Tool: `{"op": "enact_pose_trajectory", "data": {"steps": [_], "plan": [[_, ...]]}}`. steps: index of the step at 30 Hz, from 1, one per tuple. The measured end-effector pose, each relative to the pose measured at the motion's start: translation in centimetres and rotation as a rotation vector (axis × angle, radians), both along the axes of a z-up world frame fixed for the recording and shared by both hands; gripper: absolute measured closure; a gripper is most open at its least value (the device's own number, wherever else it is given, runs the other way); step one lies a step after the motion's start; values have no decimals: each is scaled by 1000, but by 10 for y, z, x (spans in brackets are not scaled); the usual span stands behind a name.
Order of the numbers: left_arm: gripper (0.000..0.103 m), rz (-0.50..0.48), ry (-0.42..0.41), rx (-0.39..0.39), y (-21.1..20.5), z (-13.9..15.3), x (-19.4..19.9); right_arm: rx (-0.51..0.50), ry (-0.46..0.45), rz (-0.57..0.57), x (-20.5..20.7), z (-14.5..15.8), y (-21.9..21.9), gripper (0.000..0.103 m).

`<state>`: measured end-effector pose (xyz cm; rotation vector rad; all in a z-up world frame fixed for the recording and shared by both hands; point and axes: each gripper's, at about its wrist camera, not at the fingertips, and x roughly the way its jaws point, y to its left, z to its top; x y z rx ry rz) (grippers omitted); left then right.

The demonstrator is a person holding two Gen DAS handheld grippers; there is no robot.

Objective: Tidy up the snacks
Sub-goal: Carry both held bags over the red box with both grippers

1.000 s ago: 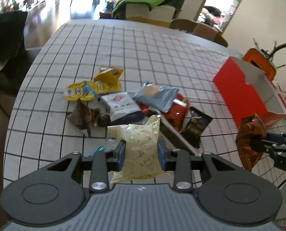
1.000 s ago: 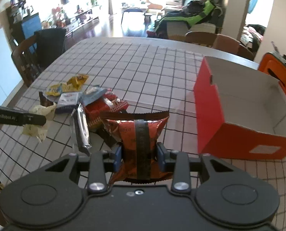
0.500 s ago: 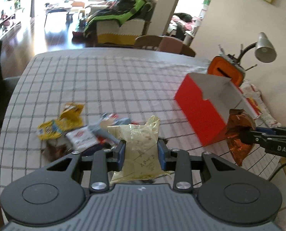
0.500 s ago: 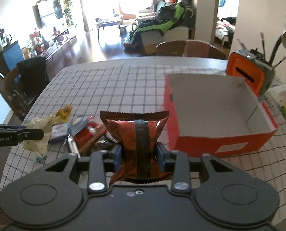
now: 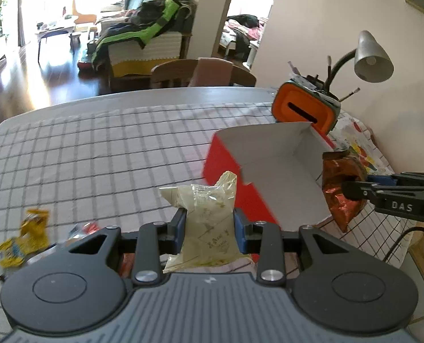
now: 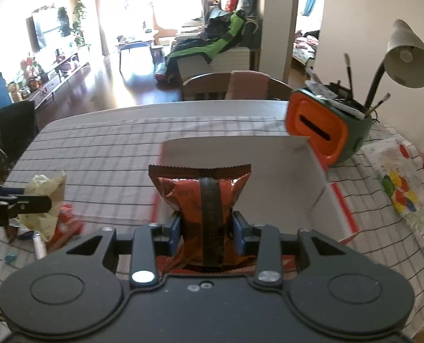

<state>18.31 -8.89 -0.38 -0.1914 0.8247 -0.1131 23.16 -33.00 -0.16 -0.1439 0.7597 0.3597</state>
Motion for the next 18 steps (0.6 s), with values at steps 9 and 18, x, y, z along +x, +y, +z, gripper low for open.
{"op": "enact_pose_trajectory", "data": {"steps": [9,18], "plan": [[69,-47,51,45,-67,-11,61,-18,50,-19,59,-21,-49,67],[69,-115,120,94,-121,-36,107,-57,128,10,105,-49,-68,67]]}}
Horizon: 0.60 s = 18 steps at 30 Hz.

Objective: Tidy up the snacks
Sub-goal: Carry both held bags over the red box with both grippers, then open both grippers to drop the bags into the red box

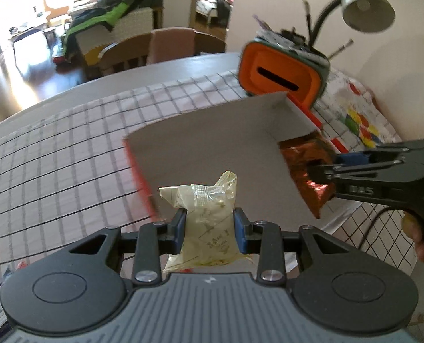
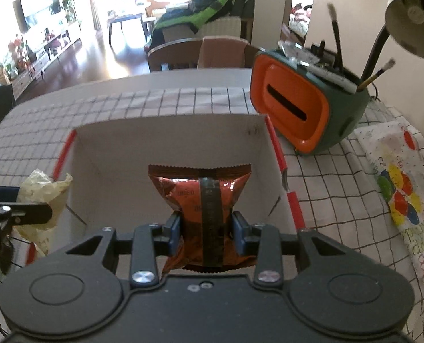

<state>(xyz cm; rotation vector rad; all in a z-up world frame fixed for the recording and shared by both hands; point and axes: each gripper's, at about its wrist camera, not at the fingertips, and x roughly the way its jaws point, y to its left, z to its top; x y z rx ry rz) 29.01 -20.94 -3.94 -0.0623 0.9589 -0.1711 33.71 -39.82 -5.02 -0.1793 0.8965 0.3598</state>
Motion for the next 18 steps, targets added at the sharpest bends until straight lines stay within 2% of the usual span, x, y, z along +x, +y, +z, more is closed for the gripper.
{"op": "enact_pose_trajectory", "data": {"steps": [8,18], "plan": [[69,-40,84,34,-30,-25,32,-47,74,40,27,-30,3,67],[69,-57,183,81,-44,-50,57,-123,116,156,28,-53,24,67]]}}
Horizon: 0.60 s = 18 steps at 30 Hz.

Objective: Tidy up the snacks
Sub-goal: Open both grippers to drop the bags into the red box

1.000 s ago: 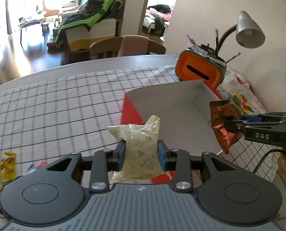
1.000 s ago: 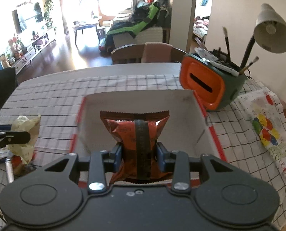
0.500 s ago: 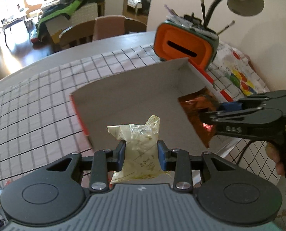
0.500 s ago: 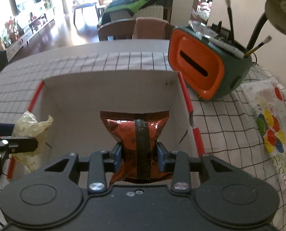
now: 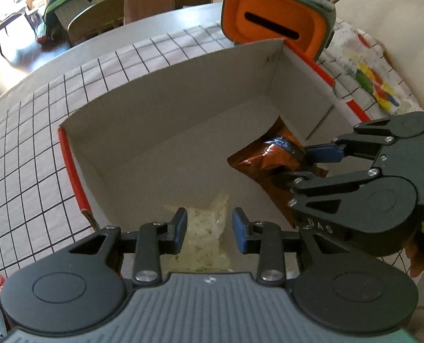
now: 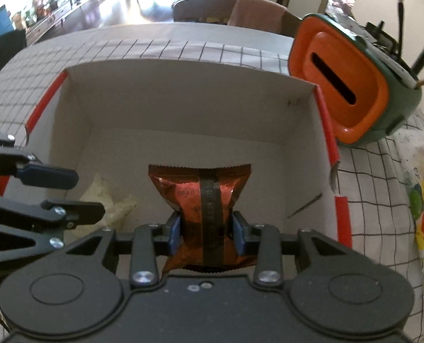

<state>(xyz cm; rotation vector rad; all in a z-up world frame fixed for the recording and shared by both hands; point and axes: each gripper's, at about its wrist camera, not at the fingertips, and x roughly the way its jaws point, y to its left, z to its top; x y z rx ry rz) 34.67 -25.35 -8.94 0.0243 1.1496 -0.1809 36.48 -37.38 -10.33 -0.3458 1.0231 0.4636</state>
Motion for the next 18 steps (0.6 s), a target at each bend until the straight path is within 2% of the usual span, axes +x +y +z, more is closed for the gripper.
{"op": "enact_pose_trajectory", "data": {"steps": [10,18], "plan": [[69,21,-18,-18,7,2,-5,14,15,17,3,-3,-4,66],[68,40,-71,-31,13,20,-19,89,-11,25,-9,16,-8,62]]}}
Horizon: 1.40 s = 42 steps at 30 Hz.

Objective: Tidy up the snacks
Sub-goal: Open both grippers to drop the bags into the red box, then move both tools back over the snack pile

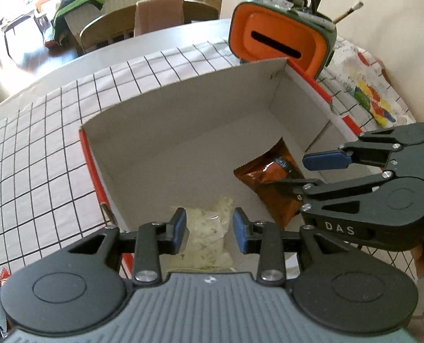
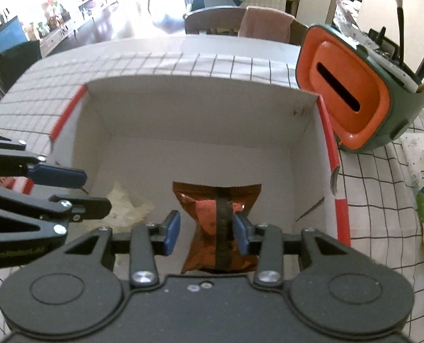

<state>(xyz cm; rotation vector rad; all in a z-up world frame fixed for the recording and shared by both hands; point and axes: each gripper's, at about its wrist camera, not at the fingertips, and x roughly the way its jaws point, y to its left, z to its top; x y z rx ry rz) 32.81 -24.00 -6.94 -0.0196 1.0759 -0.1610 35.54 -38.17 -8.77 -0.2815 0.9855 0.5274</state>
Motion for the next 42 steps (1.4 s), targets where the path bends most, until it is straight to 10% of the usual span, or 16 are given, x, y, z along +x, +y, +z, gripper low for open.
{"op": "enact_pose_trajectory", "data": {"steps": [42], "plan": [[25,60,-329,30,170,85,-185,264,-192,-25,-150,75,110,2]]}}
